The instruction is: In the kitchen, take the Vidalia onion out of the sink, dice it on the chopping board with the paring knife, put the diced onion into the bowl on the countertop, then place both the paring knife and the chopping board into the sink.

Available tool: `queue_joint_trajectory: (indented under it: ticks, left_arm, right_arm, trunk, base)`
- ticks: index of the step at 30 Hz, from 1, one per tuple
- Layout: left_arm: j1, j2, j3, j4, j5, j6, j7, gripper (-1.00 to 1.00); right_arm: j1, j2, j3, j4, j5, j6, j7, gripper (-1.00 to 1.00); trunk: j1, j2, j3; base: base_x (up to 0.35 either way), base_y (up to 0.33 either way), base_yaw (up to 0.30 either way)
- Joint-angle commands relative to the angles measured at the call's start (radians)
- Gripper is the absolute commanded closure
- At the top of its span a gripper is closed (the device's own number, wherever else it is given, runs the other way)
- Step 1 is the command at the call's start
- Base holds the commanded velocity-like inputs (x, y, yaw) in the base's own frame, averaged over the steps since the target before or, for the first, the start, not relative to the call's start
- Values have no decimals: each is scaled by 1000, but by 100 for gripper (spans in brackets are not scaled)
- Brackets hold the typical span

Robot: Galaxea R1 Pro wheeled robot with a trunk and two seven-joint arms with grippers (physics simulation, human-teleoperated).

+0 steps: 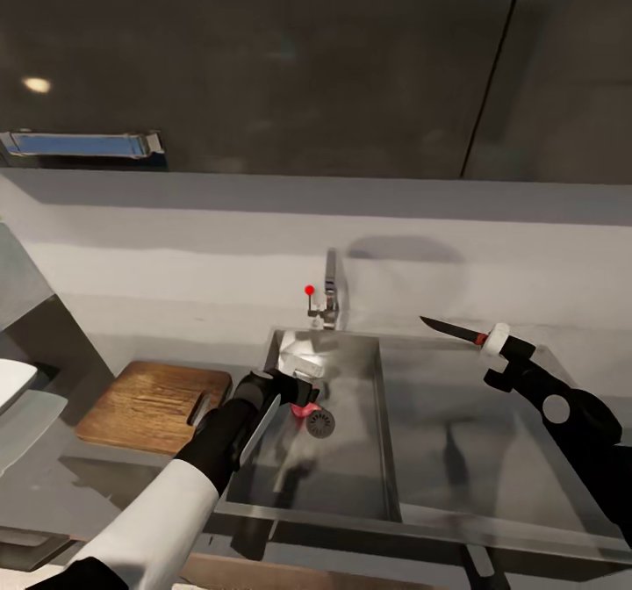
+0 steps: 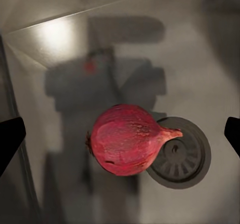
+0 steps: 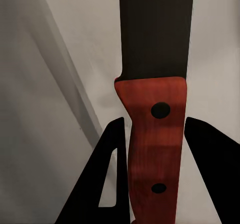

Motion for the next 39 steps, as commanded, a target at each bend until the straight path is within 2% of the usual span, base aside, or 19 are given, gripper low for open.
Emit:
queue_joint_trajectory:
  ticks: [1,7,12,20,26,28,29,33,36,39]
  left_arm:
    - [-1,1,-1,-1,1,6,-3,-100]
    - [-1,1,-1,-1,1,6,-4,-100]
    - [-1,1,-2,-1,0,7,-4,-100]
    - [-1,1,-4,2,0,9,-4,-100]
    - [-1,-3,-10,40,0,10,-7,-100]
    - [-1,-7,-26,47,0,11,-8,-100]
    - [-1,-10,-69,51,0,12,-10,-100]
    - [-1,-12,-141,54,0,14,-10,-100]
    - [-1,-12,-171,55,0,14,-11,-100]
    - [-1,-12,-177,56,0,14,-11,-100]
  right_arm:
    - [-1,-1,2,-2,7,5,4,100]
    - [-1,-1,2,-2,8,5,3,100]
    - [-1,-1,2,-2,8,5,3,100]
    - [-1,-1,2,-2,8,6,3,100]
    - [-1,-1,2,-2,8,8,3,100]
    - [-1,-1,2,-2,8,8,3,100]
    - [-1,-1,2,-2,8,8,3,100]
    - [-1,-1,2,-2,8,8,3,100]
    - [-1,-1,2,-2,8,9,3,100]
    - [-1,-1,2,-2,8,9,3,100]
  trunk:
    - [1,-2,-3]
    - [1,-2,-4]
    - [1,-2,-5]
    - [1,-2,-16]
    - [1,-2,-23]
    - [1,-2,-24]
    - [1,-2,-24]
    - [1,-2,-25]
    - [1,-2,-25]
    - [1,-2,-25]
  base:
    - [0,0,0]
    - [41,0,0]
    - [271,0,0]
    - [46,0,0]
    - [1,0,0]
    - [0,0,0]
    - [0,0,0]
    - [0,0,0]
    - [0,0,0]
    - [0,0,0]
